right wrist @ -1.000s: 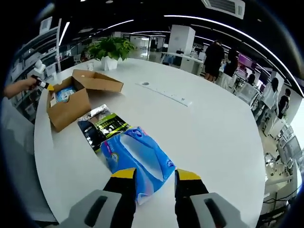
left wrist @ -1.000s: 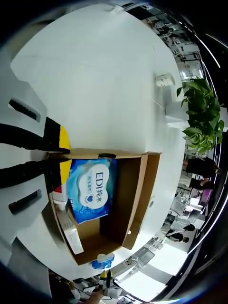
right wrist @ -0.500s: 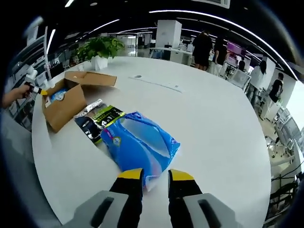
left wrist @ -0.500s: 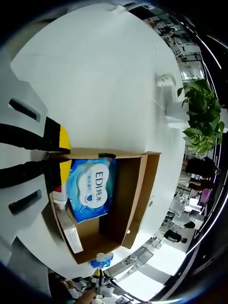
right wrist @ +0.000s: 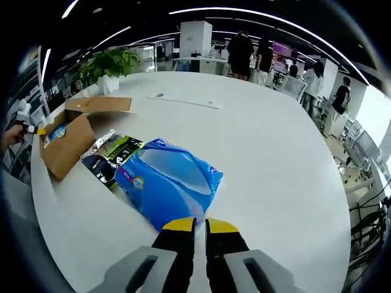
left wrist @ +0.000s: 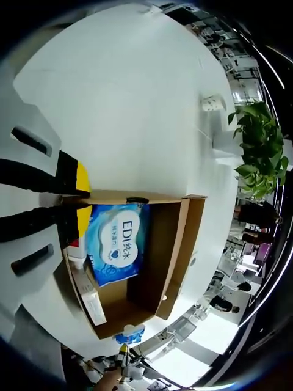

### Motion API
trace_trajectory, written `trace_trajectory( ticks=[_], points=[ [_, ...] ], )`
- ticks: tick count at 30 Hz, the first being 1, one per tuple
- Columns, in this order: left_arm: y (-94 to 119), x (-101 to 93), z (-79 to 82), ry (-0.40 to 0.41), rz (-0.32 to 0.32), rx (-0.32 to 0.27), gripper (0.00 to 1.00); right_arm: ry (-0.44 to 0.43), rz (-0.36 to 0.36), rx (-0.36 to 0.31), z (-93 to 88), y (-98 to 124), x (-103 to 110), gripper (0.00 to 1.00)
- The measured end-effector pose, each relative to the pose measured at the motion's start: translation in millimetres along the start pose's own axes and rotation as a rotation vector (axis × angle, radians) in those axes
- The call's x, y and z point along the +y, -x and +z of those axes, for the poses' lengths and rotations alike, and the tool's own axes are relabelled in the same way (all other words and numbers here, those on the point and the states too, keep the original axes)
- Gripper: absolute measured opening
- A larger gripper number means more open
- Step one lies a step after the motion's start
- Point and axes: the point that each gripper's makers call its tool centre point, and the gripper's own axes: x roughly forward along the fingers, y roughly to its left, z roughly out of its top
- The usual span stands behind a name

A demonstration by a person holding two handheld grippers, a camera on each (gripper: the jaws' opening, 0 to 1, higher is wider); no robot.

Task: Operate the shoe box by opening the lid, removing the specified soft item, and placing it in the target area until the item is outside and the box remains undamaged.

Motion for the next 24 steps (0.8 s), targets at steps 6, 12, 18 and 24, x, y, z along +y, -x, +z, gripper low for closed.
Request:
trace_trajectory(
  ticks=[6,12,18,24],
  points=[
    [0,0.4,0.3,0.001,-0.001,-0.001,0.03,-0.039,-0.031,-0.008,2.1,-1,-5,0.00],
    [0,0.5,0.2,-0.001,0.000,-0.001,0.03,-0.071,-0.056,-0.019,3.9,-2,-8,0.00],
    [-1,0.9,0.2,-0.003,0.002,0.000,0.03,-0.109,-0.076,-0.030,5.7,-2,-11,0.00],
    [-1,1.0,0.3,-0.003,0.001,0.000,0.03,-0.128,-0.098,-0.038,5.4,-2,-14,0.00]
  ],
)
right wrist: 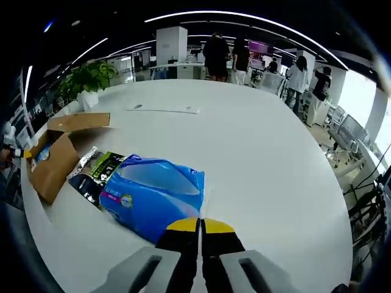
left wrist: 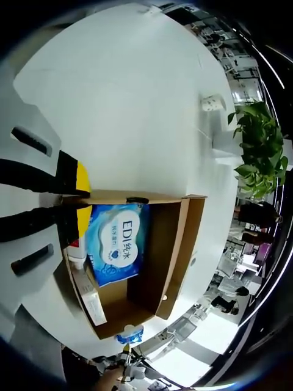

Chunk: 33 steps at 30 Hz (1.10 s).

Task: Operate the shoe box by opening the lid, removing the specified soft item, and placing it in the target area until the item is outside and the box remains undamaged.

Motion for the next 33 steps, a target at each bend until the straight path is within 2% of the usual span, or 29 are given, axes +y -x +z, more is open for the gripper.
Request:
trace_trajectory(
  ticks=[8,16,29,33],
  points=[
    [1,-1.0,-0.3,0.003,-0.001,0.000,0.03,-0.041,-0.029,-0.008,-0.7,1,-7,0.00],
    [1,-1.3,-0.3,0.002,0.000,0.000,0.03,-0.065,-0.007,-0.014,-6.0,5,-5,0.00],
    [1,-1.3,-0.2,0.001,0.001,0.000,0.03,-0.050,0.000,-0.024,-6.0,7,-3,0.00],
    [1,-2.0,-0.4,0.004,-0.001,-0.001,0.03,-0.041,0.017,-0.040,-4.1,11,-3,0.04]
  ],
)
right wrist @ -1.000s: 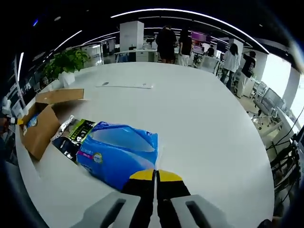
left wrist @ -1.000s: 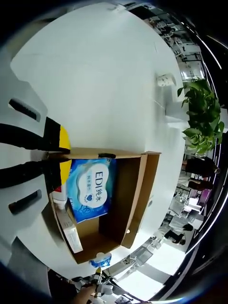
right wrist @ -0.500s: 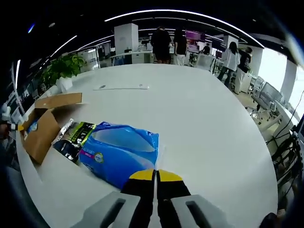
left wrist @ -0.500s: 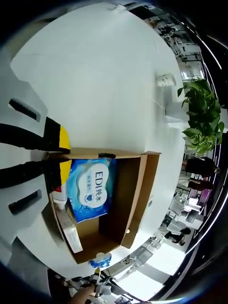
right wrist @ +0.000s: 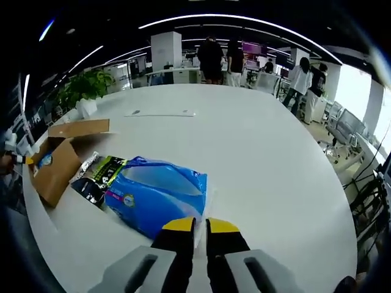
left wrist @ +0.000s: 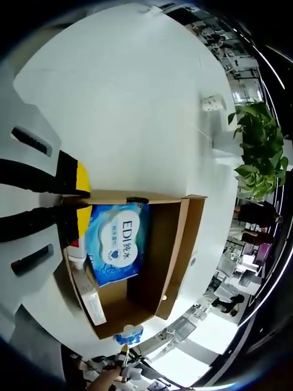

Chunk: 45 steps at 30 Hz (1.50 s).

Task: Operate the shoe box by opening the lid, removing the specified soft item, and placing it in the target area until the item is outside and the box remains undamaged.

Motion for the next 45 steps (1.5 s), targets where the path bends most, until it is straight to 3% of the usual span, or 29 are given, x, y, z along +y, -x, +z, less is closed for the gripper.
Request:
trace_trajectory(
  ticks=[11,16,25,30,45],
  points=[
    [0,-0.2,-0.3,0.000,-0.001,-0.001,0.03,0.084,0.090,0.016,-12.6,1,16,0.35],
    [0,-0.1,-0.3,0.000,0.000,-0.001,0.03,0.165,0.110,0.045,-18.5,-4,25,0.42],
    [0,-0.2,-0.2,0.004,-0.003,-0.002,0.03,0.225,0.115,0.081,-25.0,-21,33,0.55],
    [0,0.4,0.0,0.007,-0.005,-0.003,0.04,0.229,0.103,0.103,-28.4,-35,26,0.55],
    [-1,1.3,0.2,0.007,-0.006,-0.005,0.04,0.209,0.082,0.112,-27.2,-40,21,0.52]
  ],
)
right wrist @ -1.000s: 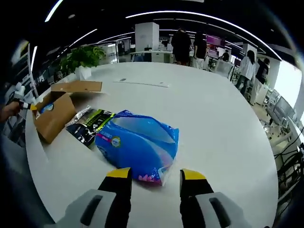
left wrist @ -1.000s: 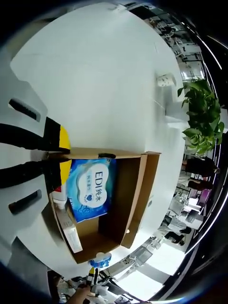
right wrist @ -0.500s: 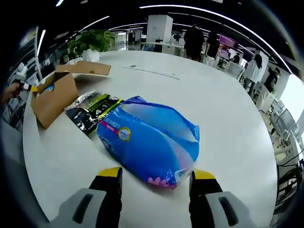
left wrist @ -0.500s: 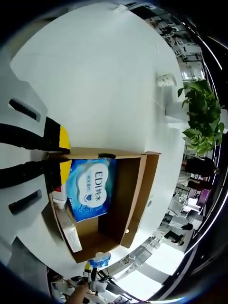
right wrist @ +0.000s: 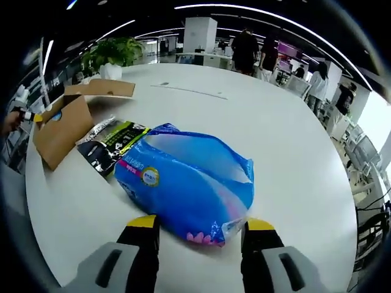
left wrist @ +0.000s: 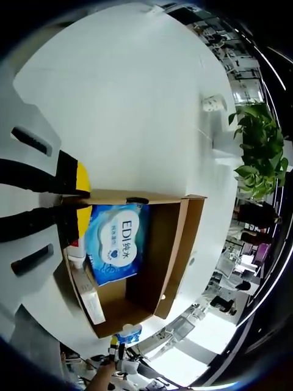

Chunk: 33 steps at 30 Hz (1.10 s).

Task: Operate the shoe box by opening the lid, removing the specified soft item, and placing it in the target area until the item is outside and the box remains undamaged.

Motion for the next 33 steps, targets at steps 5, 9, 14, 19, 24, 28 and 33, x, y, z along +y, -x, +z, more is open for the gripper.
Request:
trace_trajectory(
  ticks=[5,9,14,19,24,28,33],
  points=[
    [0.1,-0.1,0.0,-0.001,0.001,0.000,0.04,-0.006,-0.004,0.000,1.5,-0.5,-1.9,0.51],
    [0.1,-0.2,0.0,-0.002,0.002,0.000,0.04,-0.011,-0.007,0.002,1.4,-2.5,-2.4,0.51],
    [0.4,-0.9,-0.1,-0.002,0.002,0.000,0.04,-0.015,-0.010,0.000,3.1,-3.5,-2.7,0.50],
    [0.1,-0.3,0.2,0.000,0.000,0.000,0.04,-0.010,-0.014,0.006,3.2,-3.9,-5.3,0.50],
    [-0.3,0.3,0.4,0.002,-0.001,-0.001,0.04,-0.005,-0.016,0.012,3.8,-3.4,-6.9,0.50],
    [-0.6,0.8,0.5,0.004,-0.003,-0.002,0.04,-0.005,-0.015,0.015,2.9,-3.4,-6.9,0.49],
    [-1.1,1.2,0.6,0.002,-0.002,0.000,0.04,-0.009,-0.014,0.010,3.1,-1.6,-6.0,0.49]
  ],
)
